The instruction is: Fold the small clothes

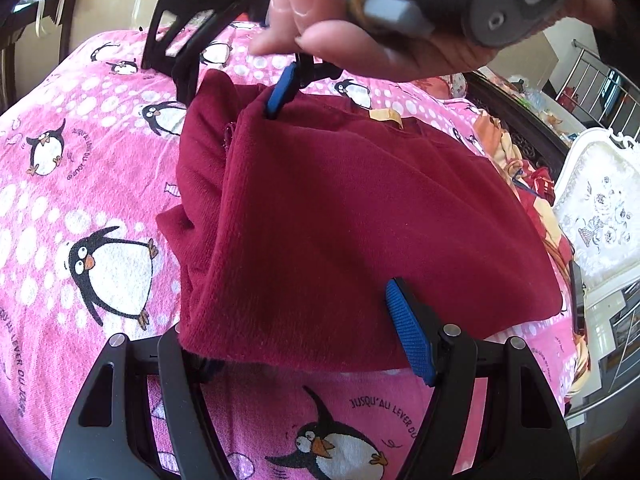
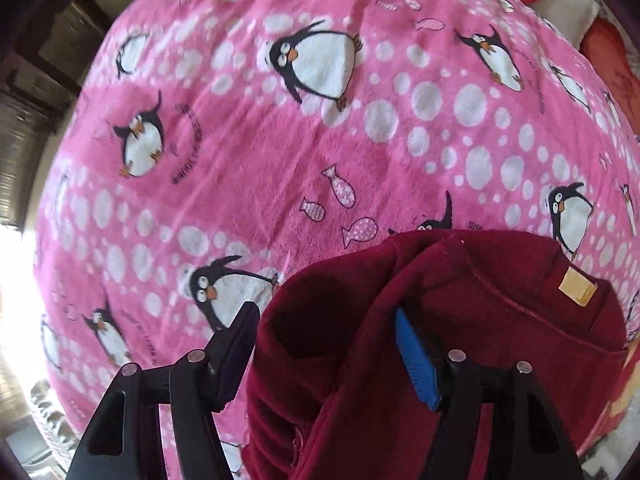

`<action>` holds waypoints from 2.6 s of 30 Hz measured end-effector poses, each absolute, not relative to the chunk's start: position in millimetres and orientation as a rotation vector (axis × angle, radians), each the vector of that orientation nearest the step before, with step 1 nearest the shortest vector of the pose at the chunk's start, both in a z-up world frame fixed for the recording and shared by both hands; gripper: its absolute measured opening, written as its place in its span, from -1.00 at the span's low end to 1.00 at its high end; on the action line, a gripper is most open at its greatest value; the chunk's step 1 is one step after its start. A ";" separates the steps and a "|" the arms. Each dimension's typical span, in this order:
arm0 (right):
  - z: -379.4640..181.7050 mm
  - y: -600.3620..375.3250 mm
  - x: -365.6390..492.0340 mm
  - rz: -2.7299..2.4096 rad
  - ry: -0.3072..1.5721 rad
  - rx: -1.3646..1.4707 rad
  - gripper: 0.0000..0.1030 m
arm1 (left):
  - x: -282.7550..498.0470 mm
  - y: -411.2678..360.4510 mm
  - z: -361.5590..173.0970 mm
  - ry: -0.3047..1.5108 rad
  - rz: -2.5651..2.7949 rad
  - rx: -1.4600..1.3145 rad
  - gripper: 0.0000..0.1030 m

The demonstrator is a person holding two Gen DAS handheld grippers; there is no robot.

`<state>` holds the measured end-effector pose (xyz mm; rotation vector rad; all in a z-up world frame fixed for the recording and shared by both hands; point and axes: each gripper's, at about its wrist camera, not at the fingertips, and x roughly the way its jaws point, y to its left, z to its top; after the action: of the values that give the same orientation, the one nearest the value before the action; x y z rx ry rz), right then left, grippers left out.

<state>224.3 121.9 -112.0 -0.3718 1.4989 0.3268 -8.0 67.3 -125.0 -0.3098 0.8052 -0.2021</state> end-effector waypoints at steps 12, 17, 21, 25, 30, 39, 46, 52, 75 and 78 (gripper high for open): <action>-45.8 34.5 213.6 0.437 1.391 -0.272 -0.76 | -15.4 41.4 -72.7 0.750 -0.180 -0.299 -0.71; -5.4 -66.4 218.0 0.452 1.349 -0.119 -0.76 | -16.6 -22.1 -37.3 0.699 -0.313 -0.187 -0.71; 15.5 -137.2 220.1 0.413 1.326 -0.060 -0.76 | -14.8 -75.8 -26.3 0.685 -0.390 -0.110 -0.71; 17.9 -200.2 220.7 0.355 1.316 -0.040 -0.76 | -8.8 -112.9 -25.5 0.701 -0.452 -0.098 -0.71; 0.2 -247.5 223.7 0.331 1.309 -0.011 -0.76 | -3.8 -154.5 -37.3 0.738 -0.482 -0.053 -0.71; -58.3 -289.3 221.2 0.268 1.223 -0.023 -0.67 | -14.3 -167.2 -76.6 0.890 -0.531 -0.011 -0.52; -2.3 -307.8 162.0 0.307 0.976 -0.093 -0.54 | -30.5 -90.8 -36.4 0.819 -0.479 -0.108 -0.52; 16.0 -253.2 67.2 0.734 0.822 -0.350 -0.53 | 8.5 -80.3 -72.0 0.925 -0.473 -0.116 -0.52; -2.7 -288.5 83.3 0.564 0.779 -0.130 -0.46 | 195.9 -99.4 -46.5 0.937 -0.316 -0.088 -0.48; -8.7 -284.4 123.5 0.519 0.817 -0.102 -0.45 | 206.6 -88.6 -67.2 0.993 -0.295 -0.193 -0.48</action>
<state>123.5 -284.4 -8.7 -0.1016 0.8173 0.5188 206.6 -88.6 -67.2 -0.1933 0.9932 -0.2953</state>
